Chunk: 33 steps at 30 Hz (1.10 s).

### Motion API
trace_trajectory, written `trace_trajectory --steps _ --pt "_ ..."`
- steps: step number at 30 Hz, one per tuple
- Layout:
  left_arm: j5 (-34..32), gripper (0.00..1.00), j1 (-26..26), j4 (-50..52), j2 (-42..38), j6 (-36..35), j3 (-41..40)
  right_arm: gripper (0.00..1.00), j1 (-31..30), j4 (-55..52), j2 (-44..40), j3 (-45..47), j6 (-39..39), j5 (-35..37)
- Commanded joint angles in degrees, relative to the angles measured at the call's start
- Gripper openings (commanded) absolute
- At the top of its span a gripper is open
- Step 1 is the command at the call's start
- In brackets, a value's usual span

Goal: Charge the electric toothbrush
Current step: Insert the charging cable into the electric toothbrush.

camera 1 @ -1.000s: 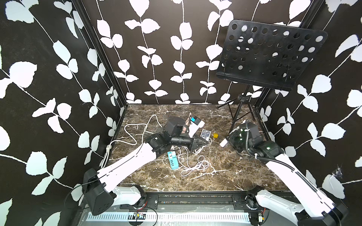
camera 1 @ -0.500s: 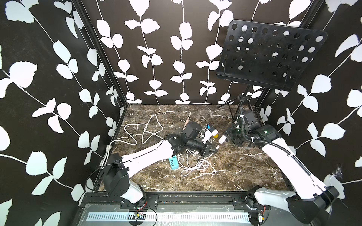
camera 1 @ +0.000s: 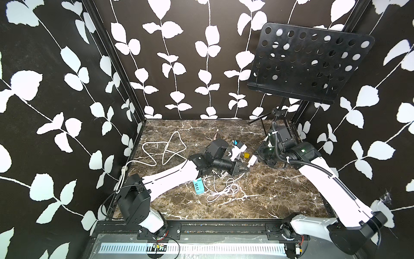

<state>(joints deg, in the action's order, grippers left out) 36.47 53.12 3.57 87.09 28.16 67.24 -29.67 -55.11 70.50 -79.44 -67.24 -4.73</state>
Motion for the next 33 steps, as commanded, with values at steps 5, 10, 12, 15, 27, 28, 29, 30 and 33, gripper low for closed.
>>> trace_trajectory --steps 5,10,12,15,27,28,29,30,33 --pt "1.9 0.0 -0.7 -3.5 -0.8 1.6 -0.8 0.13 -1.2 1.5 -0.4 0.7 0.5 1.1" --pt "2.8 0.0 -0.9 -4.6 -1.0 2.1 -0.6 0.12 -2.1 0.9 -0.6 0.3 1.0 2.6" --pt "3.4 0.0 -0.9 -5.1 -0.9 2.7 -0.4 0.12 -2.1 1.3 -1.1 0.7 0.8 2.7" --pt "2.5 0.0 -1.7 -5.7 -1.1 3.9 -1.5 0.12 -2.3 2.2 -2.1 1.3 0.4 2.8" --pt "3.7 0.0 -3.4 -11.1 -0.7 8.8 -3.2 0.11 -4.1 9.6 -5.6 7.3 2.0 1.7" --pt "4.2 0.0 -3.4 -11.3 -0.6 8.9 -2.9 0.11 -4.6 10.5 -5.8 8.0 1.8 1.6" --pt "4.1 0.0 -3.5 -11.8 -0.5 9.2 -2.8 0.1 -5.0 11.6 -6.0 8.7 1.8 1.2" --pt "3.7 0.0 -3.5 -12.6 -0.6 9.5 -2.9 0.1 -5.4 12.0 -6.1 9.2 1.8 1.3" --pt "1.8 0.0 -3.5 -12.5 -1.1 9.0 -2.6 0.1 -6.7 11.8 -6.8 10.0 2.9 3.1"
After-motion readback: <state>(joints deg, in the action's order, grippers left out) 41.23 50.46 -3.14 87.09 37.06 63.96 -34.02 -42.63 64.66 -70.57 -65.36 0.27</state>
